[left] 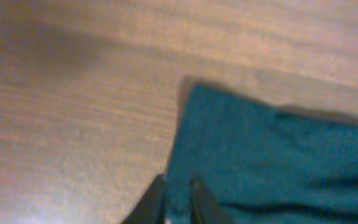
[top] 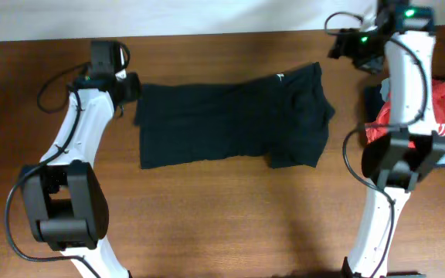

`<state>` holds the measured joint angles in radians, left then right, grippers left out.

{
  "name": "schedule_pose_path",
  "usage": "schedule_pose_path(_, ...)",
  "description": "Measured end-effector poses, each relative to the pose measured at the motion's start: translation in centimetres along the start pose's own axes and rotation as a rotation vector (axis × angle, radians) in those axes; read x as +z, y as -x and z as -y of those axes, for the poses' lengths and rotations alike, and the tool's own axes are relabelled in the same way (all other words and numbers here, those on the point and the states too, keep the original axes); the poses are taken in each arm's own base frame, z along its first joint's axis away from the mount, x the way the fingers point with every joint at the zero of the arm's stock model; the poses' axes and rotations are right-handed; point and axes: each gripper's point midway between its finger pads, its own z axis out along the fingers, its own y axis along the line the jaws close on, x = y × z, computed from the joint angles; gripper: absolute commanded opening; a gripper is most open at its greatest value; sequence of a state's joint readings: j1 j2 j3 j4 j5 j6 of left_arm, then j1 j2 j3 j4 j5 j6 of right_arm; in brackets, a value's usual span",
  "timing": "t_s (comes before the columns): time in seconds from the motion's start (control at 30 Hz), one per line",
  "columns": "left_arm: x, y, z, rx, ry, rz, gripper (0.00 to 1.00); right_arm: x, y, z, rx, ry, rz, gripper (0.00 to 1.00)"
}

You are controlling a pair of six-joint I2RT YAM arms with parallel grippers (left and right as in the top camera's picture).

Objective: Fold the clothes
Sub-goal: 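Move both grippers down to the shirt's bottom hem corners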

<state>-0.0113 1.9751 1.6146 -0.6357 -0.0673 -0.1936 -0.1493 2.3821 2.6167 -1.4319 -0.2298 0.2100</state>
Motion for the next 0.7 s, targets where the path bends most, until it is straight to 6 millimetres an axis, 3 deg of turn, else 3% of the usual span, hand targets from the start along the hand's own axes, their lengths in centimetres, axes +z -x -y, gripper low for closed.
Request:
schedule_pose_path(0.03, -0.7, 0.3, 0.2, -0.001, -0.011, -0.013, 0.28, -2.1, -0.4, -0.5, -0.009, 0.002, 0.007, 0.76)
schedule_pose_path(0.17, -3.3, 0.8, 0.9, 0.004, -0.046, -0.063, 0.31, -7.3, -2.1, -1.4, -0.031, 0.003, 0.015, 0.73)
schedule_pose_path(0.23, -4.5, 0.6, 1.1, 0.005, -0.058, -0.097, 0.3, -9.9, -3.3, -1.7, -0.041, 0.003, 0.018, 0.76)
schedule_pose_path(0.37, -7.1, -0.9, 1.0, 0.005, -0.068, -0.161, 0.31, -14.7, -3.8, -3.0, -0.082, 0.024, 0.117, 0.79)
schedule_pose_path(0.53, -12.8, -1.3, 0.7, 0.005, -0.083, -0.136, 0.32, -22.1, -6.5, -5.7, -0.151, 0.068, 0.255, 0.83)
schedule_pose_path(0.6, -15.8, -1.7, 0.5, 0.004, -0.089, -0.12, 0.32, -23.9, -8.5, -6.5, -0.175, 0.082, 0.264, 0.83)
schedule_pose_path(0.7, -19.4, -2.3, 0.1, 0.003, -0.095, -0.086, 0.32, -24.7, -11.7, -6.4, -0.174, 0.085, 0.225, 0.83)
